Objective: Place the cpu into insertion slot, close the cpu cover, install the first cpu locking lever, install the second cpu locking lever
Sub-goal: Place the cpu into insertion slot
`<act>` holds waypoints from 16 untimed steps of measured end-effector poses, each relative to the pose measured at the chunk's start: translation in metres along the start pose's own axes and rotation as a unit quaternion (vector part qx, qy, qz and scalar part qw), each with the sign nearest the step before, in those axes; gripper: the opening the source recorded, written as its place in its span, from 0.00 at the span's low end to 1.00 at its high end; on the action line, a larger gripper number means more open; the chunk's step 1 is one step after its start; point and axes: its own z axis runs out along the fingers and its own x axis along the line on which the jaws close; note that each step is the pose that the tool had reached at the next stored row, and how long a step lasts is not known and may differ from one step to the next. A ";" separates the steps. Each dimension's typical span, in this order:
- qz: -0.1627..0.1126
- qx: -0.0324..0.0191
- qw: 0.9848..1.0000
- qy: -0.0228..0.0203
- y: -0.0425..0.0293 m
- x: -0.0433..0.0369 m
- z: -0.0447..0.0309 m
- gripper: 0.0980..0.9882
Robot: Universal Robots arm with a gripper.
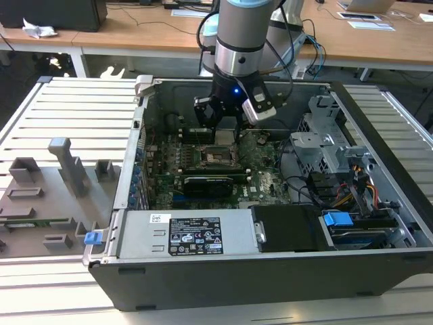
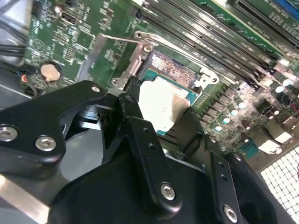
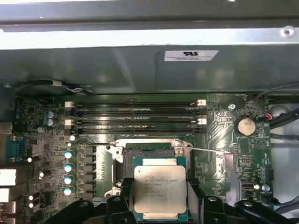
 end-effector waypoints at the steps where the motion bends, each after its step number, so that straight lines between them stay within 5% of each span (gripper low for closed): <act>1: 0.000 0.000 1.000 0.000 0.0000 0.0021 0.0006 0.50; 3: 0.000 0.001 1.000 0.000 -0.0002 0.0050 0.0022 0.50; 7: -0.001 0.037 0.999 -0.001 0.0019 0.0055 0.0035 0.50; 8: -0.001 0.041 0.999 -0.001 0.0027 0.0055 0.0038 0.50; 16: -0.003 0.042 0.999 -0.001 0.0036 0.0055 0.0094 0.50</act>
